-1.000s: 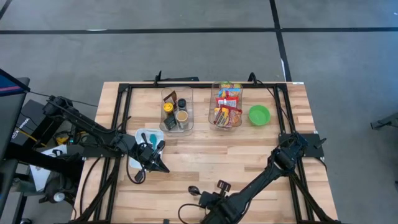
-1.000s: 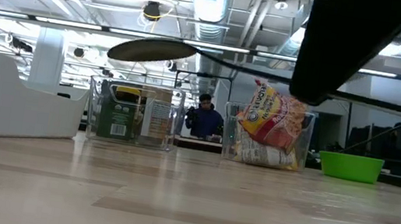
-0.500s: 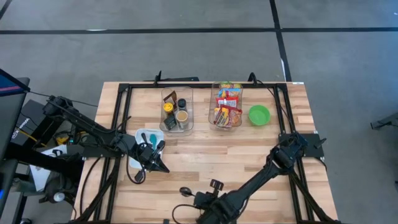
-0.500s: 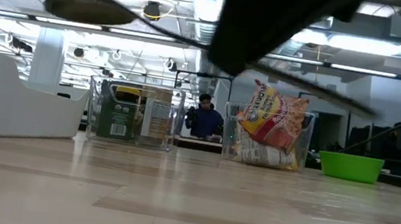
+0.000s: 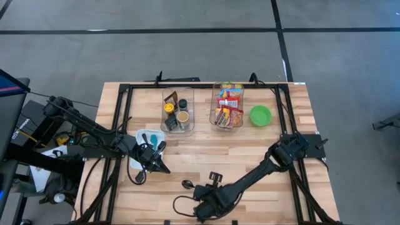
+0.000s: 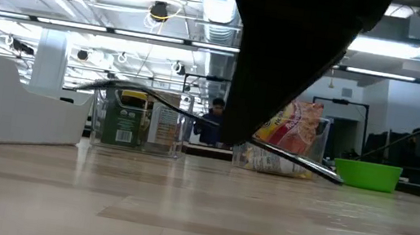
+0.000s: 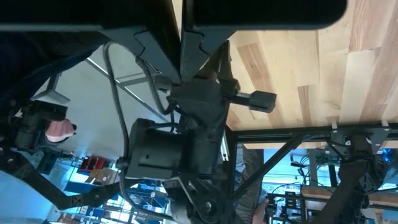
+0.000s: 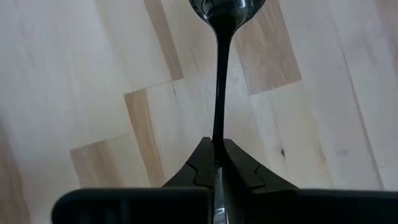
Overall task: Pick & Place Food Item
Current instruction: Put the black spoon into the white bin
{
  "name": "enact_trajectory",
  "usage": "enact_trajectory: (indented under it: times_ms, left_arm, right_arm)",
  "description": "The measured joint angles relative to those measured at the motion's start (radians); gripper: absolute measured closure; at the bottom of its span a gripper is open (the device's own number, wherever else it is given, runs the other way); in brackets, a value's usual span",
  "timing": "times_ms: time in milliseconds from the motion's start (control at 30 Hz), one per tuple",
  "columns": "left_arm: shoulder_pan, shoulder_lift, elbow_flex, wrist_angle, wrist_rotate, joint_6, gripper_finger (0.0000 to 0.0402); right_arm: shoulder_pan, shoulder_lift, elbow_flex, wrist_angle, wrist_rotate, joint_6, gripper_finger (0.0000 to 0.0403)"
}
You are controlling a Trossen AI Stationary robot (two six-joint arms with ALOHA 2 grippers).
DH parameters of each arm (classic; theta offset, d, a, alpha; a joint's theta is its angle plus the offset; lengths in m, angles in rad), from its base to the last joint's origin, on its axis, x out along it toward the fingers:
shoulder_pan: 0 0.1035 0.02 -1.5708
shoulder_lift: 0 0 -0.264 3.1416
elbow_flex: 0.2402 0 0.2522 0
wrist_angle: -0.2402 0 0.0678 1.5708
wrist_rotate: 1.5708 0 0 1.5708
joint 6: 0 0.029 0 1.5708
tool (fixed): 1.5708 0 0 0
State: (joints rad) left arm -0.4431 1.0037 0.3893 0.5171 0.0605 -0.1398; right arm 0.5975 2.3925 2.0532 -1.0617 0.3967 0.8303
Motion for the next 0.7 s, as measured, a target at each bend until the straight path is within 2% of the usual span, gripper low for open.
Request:
enact_trajectory:
  times_ms: [200,333,500,700]
  left_arm:
    - [0.000,0.000,0.000,0.000,0.000,0.000,0.0399]
    - [0.000,0.000,0.000,0.000,0.000,0.000,0.0399]
    - [0.000,0.000,0.000,0.000,0.000,0.000,0.0399]
    - [0.000,0.000,0.000,0.001,0.000,0.000,0.0399]
  right_arm:
    - [-0.001,-0.017,-0.049,-0.003,-0.007,0.004,0.0402]
    - [0.000,-0.074,-0.113,0.008,-0.005,0.020,0.0402]
    - [0.011,-0.172,-0.265,0.017,0.014,0.100,0.0401]
    - [0.026,-0.353,-0.508,0.211,0.032,0.161,0.0401]
